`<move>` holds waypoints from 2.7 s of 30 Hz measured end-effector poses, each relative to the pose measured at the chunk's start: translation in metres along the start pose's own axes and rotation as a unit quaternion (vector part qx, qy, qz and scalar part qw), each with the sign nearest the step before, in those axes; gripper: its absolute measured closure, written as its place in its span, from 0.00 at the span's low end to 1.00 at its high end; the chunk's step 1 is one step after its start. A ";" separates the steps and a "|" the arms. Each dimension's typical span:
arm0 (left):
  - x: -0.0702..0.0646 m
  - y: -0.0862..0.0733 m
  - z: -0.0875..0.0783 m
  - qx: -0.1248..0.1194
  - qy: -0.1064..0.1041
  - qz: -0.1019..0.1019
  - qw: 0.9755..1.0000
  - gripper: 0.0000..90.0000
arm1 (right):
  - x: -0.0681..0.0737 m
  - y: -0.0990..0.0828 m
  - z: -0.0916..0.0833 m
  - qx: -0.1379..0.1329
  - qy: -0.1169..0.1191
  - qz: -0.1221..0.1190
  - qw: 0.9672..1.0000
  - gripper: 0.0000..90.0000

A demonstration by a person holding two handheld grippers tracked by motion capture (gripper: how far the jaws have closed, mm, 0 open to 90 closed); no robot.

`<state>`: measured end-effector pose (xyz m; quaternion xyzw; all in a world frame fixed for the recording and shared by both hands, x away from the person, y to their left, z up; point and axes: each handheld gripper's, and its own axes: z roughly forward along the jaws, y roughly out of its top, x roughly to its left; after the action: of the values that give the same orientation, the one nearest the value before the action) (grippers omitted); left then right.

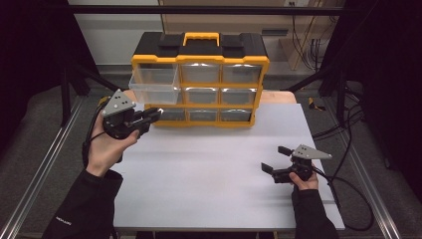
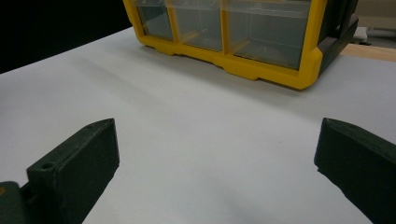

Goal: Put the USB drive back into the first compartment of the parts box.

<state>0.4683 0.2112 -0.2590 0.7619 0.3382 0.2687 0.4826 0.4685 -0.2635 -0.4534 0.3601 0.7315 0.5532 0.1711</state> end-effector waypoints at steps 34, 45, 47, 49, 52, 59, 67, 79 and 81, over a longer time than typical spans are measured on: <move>0.011 0.035 -0.007 -0.015 0.012 -0.004 1.000 0.88 | 0.000 0.000 0.000 -0.001 0.000 0.000 1.000 0.01; 0.013 0.046 -0.004 -0.012 0.018 -0.001 1.000 0.88 | 0.000 0.000 0.000 -0.002 0.000 0.000 1.000 0.01; 0.014 0.047 -0.004 -0.013 0.018 -0.003 1.000 0.88 | 0.000 0.000 0.000 -0.001 0.000 0.000 1.000 0.01; 0.015 0.049 -0.003 -0.014 0.018 -0.004 1.000 0.88 | 0.000 0.000 0.000 -0.001 0.000 0.000 1.000 0.01; 0.016 0.051 -0.003 -0.015 0.020 -0.006 1.000 0.88 | 0.000 0.000 0.000 -0.002 0.000 0.000 1.000 0.01; 0.021 0.057 -0.001 -0.019 0.023 -0.010 0.999 0.88 | 0.000 0.000 0.000 -0.001 0.000 0.000 1.000 0.01; 0.025 0.059 0.003 -0.016 0.031 -0.015 0.999 0.88 | 0.000 0.000 0.000 -0.002 0.000 0.000 1.000 0.01; 0.030 0.067 0.010 -0.016 0.040 -0.016 0.999 0.88 | 0.000 0.000 0.000 -0.001 0.000 0.000 1.000 0.01; 0.031 0.068 0.011 -0.016 0.043 -0.017 0.999 0.88 | 0.000 0.000 0.000 -0.001 0.000 0.000 1.000 0.01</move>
<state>0.5131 0.2087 -0.1983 0.7361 0.3676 0.2984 0.4838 0.4683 -0.2640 -0.4531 0.3598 0.7307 0.5543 0.1712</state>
